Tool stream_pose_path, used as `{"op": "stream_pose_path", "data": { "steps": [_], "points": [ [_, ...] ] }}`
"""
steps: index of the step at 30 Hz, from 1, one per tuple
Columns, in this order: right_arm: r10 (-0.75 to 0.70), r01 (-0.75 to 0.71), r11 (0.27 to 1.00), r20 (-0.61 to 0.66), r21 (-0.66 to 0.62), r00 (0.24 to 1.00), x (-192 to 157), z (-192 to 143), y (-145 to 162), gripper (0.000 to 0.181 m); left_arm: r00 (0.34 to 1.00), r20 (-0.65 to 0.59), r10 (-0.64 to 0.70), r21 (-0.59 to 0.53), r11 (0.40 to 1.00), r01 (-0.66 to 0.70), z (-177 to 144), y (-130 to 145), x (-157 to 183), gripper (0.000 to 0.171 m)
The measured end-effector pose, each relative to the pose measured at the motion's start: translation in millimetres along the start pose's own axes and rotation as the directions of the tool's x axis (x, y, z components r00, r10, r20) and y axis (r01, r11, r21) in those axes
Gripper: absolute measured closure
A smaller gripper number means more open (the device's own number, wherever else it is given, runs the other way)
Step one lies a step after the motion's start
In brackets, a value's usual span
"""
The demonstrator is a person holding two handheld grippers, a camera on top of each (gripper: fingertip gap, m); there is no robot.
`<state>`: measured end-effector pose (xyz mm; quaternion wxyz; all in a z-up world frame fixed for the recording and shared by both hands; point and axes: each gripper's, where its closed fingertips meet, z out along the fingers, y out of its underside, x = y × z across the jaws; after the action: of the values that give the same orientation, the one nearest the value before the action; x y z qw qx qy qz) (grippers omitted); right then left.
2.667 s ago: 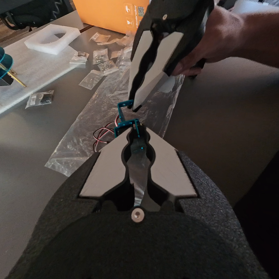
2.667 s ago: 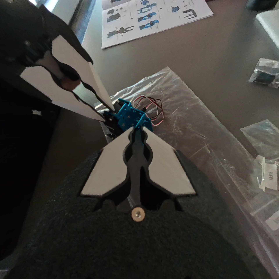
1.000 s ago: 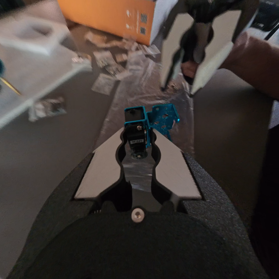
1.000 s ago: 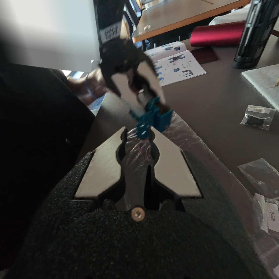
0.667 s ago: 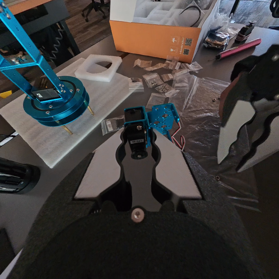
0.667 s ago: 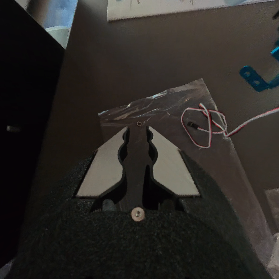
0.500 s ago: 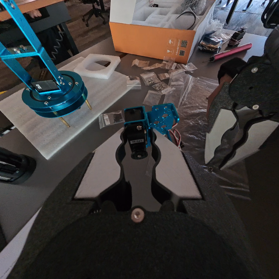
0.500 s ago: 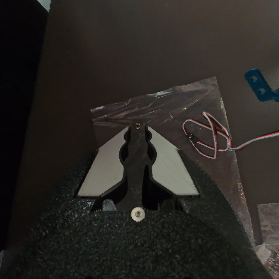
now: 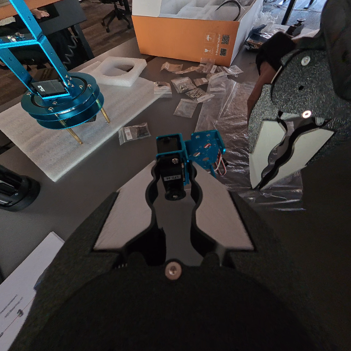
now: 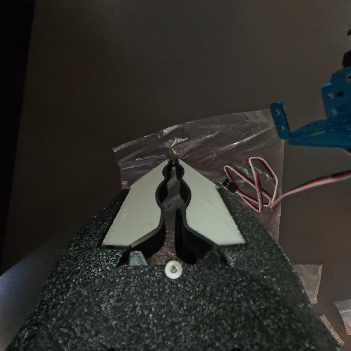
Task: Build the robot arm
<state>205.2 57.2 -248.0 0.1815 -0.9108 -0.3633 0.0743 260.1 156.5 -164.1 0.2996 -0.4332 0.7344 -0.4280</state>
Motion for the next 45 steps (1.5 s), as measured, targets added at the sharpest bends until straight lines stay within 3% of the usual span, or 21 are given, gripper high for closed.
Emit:
{"op": "stream_pose_path", "data": {
  "steps": [6, 11, 15, 24, 27, 33, 38, 42, 45],
  "points": [
    [0.046, -0.046, 0.998, -0.003, 0.05, 0.999, -2, -11, -2, 0.181, 0.999, -0.019, 0.05, -0.024, 0.998, -0.051, -3, 2, 6, 0.142],
    [0.073, -0.072, 0.997, -0.11, 0.011, 0.991, 11, -22, 21, 0.181, 0.996, -0.047, 0.08, -0.025, 0.996, -0.081, 5, -5, 12, 0.142],
    [0.124, -0.121, 0.986, -0.023, 0.112, 0.992, 4, -16, 3, 0.169, 0.995, -0.051, 0.084, -0.02, 0.996, -0.085, 8, -11, 13, 0.142],
    [0.079, -0.077, 0.996, -0.037, 0.05, 0.996, 7, -7, 1, 0.172, 0.996, -0.054, 0.068, -0.035, 0.997, -0.07, 7, -1, 16, 0.142],
    [0.056, -0.056, 0.998, -0.016, -0.022, 0.998, 4, 0, 5, 0.173, 0.995, -0.064, 0.074, -0.04, 0.996, -0.076, 8, 2, 19, 0.142],
    [0.062, -0.061, 0.997, 0.031, -0.042, 0.998, 3, 0, 1, 0.175, 0.996, -0.057, 0.067, -0.036, 0.997, -0.069, 5, 4, 15, 0.142],
    [0.115, -0.116, 0.991, 0.02, 0.071, 0.993, 4, -20, 4, 0.176, 0.992, -0.111, 0.055, -0.005, 0.998, -0.056, 8, 0, 22, 0.142],
    [0.215, -0.219, 0.937, 0.042, 0.273, 0.976, 6, -69, 14, 0.176, 0.951, -0.279, 0.131, 0.049, 0.991, -0.122, 23, -6, 64, 0.142],
    [0.276, -0.27, 0.872, 0.047, 0.409, 0.96, 15, -103, 27, 0.176, 0.917, -0.333, 0.22, 0.034, 0.975, -0.222, 42, 1, 87, 0.143]
  ]
}}
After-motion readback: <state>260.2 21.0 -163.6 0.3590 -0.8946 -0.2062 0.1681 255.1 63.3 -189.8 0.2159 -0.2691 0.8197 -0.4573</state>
